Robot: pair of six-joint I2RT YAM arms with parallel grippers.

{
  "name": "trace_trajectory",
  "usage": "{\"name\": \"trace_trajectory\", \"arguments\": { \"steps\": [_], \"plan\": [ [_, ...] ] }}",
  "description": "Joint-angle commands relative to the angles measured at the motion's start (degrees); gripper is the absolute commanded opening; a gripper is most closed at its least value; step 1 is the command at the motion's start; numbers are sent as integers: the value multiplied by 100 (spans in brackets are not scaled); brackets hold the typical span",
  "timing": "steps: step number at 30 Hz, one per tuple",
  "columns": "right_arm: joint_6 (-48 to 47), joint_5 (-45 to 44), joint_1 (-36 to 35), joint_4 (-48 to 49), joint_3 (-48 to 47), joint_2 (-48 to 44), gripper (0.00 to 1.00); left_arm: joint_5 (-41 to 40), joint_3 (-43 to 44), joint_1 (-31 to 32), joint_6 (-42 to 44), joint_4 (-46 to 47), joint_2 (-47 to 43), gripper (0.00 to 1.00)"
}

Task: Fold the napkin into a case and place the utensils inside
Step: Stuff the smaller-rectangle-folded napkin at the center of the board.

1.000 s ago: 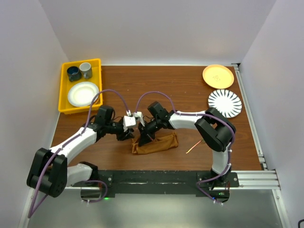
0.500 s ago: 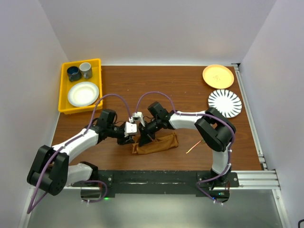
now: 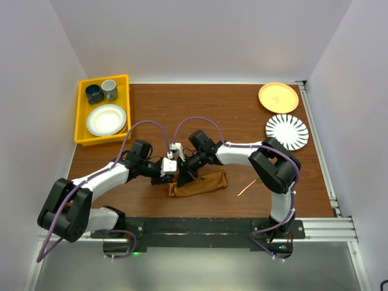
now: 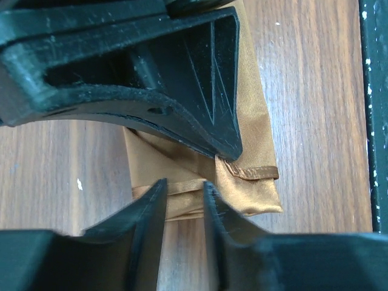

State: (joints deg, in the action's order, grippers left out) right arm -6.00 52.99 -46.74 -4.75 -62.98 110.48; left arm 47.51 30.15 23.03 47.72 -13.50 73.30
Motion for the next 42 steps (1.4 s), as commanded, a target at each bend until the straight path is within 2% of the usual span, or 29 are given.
{"name": "trace_trajectory", "arguments": {
  "steps": [1, 2, 5, 13, 20, 22, 29, 31, 32, 35, 37, 38, 42],
  "plan": [
    [-33, -26, 16, 89, 5, -272, 0, 110, 149, 35, 132, 269, 0, 17],
    [-33, -26, 16, 80, 5, -281, 0, 118, 140, 35, 158, 234, 0, 9],
    [11, 0, 68, 54, 23, -325, 0, 84, 140, 35, 334, 111, 18, 0],
    [274, 176, 288, -96, 75, -343, 0, -13, 105, 35, 782, -215, 106, 0],
    [275, 212, 385, -114, 110, -202, 0, -49, 87, -8, 704, -58, 1, 0],
    [126, 19, 385, -166, 111, -219, 0, 65, 166, -184, 90, 197, -105, 10],
    [82, -403, 350, 194, 269, -395, 0, 356, 780, -675, -2035, 198, 413, 13],
    [-6, -500, 341, 255, 313, -448, 0, 767, 1053, -922, -2450, 146, 729, 14],
    [-50, -596, 324, 238, 313, -448, 0, 804, 1141, -984, -2966, 137, 843, 15],
    [-138, -693, 315, 290, 356, -483, 0, 1023, 1510, -1011, -3662, -144, 1239, 23],
    [-138, -703, 323, 422, 418, -570, 0, 1226, 1494, -1011, -4093, 47, 1310, 31],
    [-138, -694, 315, 449, 453, -597, 0, 1235, 1424, -1002, -4618, 214, 1301, 34],
    [-147, -685, 306, 423, 471, -615, 0, 1139, 976, -940, -5439, 891, 1283, 40]
  ]
}}
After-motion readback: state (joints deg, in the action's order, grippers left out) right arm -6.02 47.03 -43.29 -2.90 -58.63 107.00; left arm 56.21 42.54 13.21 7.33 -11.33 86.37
